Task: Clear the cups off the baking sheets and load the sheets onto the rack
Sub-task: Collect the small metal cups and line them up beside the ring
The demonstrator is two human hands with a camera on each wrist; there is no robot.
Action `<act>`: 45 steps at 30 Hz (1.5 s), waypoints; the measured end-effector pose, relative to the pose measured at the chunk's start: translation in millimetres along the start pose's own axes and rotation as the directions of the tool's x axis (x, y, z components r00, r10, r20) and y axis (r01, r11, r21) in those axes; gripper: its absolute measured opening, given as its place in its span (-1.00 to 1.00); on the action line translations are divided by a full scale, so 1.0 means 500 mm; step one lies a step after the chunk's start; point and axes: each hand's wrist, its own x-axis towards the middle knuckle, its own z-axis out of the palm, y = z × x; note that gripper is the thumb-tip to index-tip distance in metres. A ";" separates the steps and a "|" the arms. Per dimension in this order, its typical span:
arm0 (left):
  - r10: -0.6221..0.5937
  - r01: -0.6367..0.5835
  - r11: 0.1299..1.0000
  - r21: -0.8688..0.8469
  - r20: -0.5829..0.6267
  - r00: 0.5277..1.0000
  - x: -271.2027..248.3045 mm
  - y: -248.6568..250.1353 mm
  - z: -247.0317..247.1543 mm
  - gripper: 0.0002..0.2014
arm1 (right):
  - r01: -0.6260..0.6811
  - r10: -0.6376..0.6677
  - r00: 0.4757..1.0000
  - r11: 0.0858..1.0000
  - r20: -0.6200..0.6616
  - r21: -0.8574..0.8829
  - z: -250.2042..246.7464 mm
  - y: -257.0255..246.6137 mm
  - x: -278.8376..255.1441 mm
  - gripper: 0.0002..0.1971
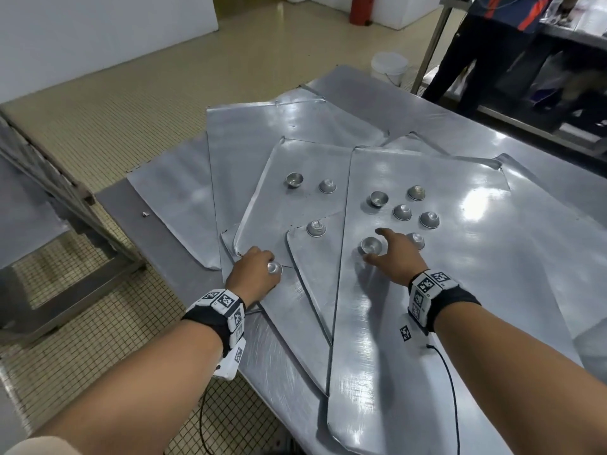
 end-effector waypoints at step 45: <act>0.114 -0.118 0.981 -0.153 -0.036 0.993 0.007 -0.018 0.019 -0.44 | -0.020 0.028 0.998 0.986 0.050 -0.166 0.056 -0.007 0.041 -0.39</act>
